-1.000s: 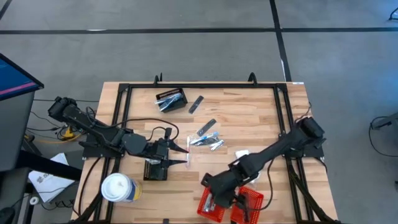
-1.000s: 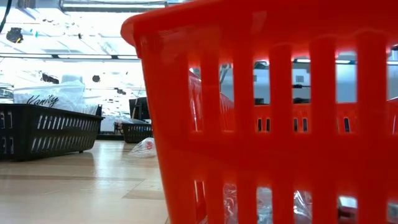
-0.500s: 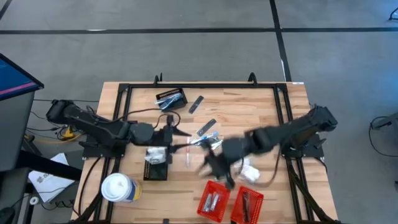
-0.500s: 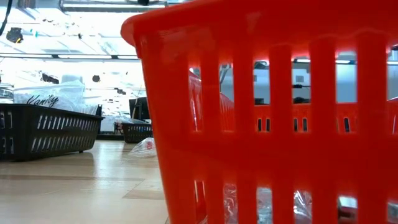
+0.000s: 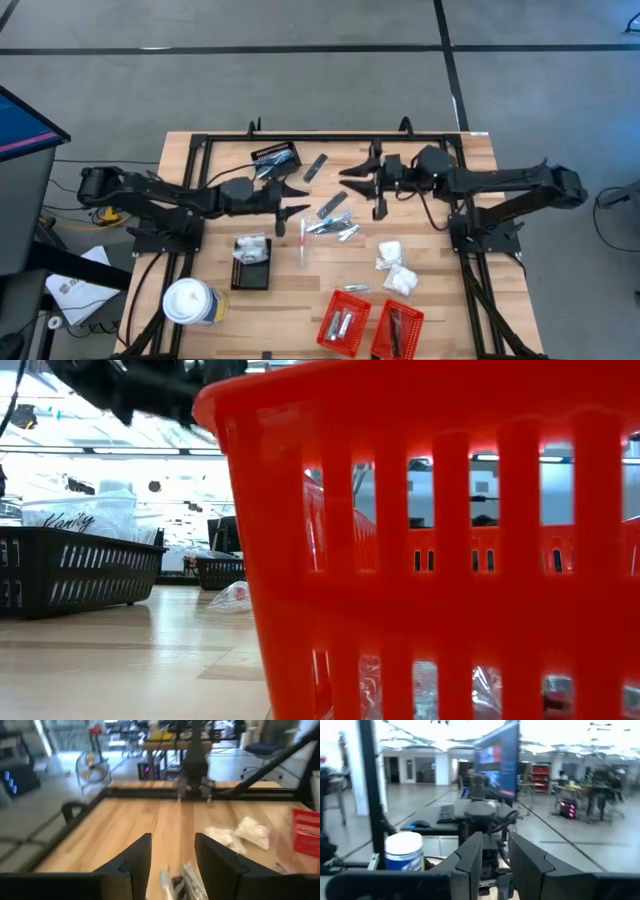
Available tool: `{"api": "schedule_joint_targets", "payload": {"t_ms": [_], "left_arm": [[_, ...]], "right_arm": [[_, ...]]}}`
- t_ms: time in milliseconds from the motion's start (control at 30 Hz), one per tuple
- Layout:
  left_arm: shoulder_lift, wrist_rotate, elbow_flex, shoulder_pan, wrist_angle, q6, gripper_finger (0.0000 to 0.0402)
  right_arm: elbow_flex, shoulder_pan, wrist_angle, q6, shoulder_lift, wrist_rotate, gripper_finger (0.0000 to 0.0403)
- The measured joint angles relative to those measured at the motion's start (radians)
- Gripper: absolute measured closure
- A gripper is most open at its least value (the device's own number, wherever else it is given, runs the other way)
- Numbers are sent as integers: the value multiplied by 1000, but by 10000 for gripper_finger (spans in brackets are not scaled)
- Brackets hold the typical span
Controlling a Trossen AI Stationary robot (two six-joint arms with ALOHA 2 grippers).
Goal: Pick & Place Travel size toiletries
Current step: Put the black hair brush into the right red bin
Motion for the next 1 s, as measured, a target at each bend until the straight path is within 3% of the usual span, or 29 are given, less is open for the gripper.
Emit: {"api": "schedule_joint_targets", "payload": {"t_ms": [200,367,500,767,1000], "left_arm": [[219,27,72,77,-12,-82,316],[384,8,251,78,-269,-55,392],[469,-82,349,77,-391,-54,398],[581,-108,432,77,-402,-58,400],[609,-376,469,113,-460,-16,400]], "right_arm": [[-59,-173,-14,117,11,0,315],[-61,-259,-97,170,55,-77,315],[-60,-309,-101,199,58,-172,315],[-59,-293,-102,199,57,-181,315],[-59,-268,-71,203,57,-183,315]]}}
